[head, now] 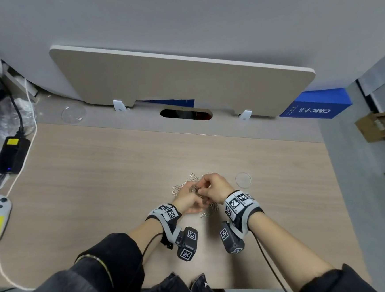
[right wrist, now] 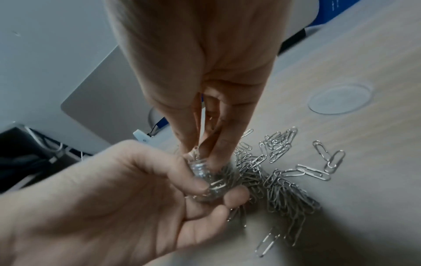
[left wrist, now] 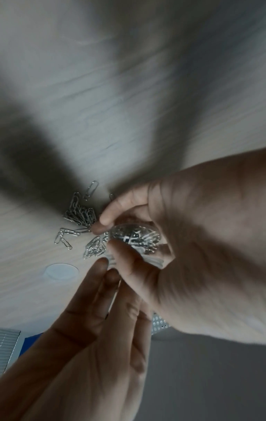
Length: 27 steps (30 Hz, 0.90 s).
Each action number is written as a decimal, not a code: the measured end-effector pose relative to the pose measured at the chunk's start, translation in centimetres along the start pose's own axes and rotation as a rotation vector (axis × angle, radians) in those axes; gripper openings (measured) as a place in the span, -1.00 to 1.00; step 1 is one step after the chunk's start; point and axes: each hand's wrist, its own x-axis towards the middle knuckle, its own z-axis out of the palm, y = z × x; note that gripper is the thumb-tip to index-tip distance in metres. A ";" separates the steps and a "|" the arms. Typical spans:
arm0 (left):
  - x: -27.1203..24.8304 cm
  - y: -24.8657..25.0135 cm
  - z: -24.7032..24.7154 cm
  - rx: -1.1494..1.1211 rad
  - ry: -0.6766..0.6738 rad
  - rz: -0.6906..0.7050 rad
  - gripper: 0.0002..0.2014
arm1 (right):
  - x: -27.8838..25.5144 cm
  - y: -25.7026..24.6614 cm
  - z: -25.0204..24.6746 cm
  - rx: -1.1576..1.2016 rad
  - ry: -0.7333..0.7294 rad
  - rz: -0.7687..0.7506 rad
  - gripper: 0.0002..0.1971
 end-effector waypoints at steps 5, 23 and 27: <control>-0.2 -0.2 -0.6 -0.023 0.012 -0.005 -0.39 | -0.2 0.3 -0.8 0.453 0.033 0.068 -0.80; -0.5 -1.1 -2.3 -0.117 0.127 -0.046 -0.33 | 0.4 5.2 1.7 0.082 0.287 0.261 -0.72; -0.8 -0.7 -2.6 -0.134 0.132 -0.047 -0.33 | -0.1 7.5 1.3 0.151 0.293 0.404 -0.83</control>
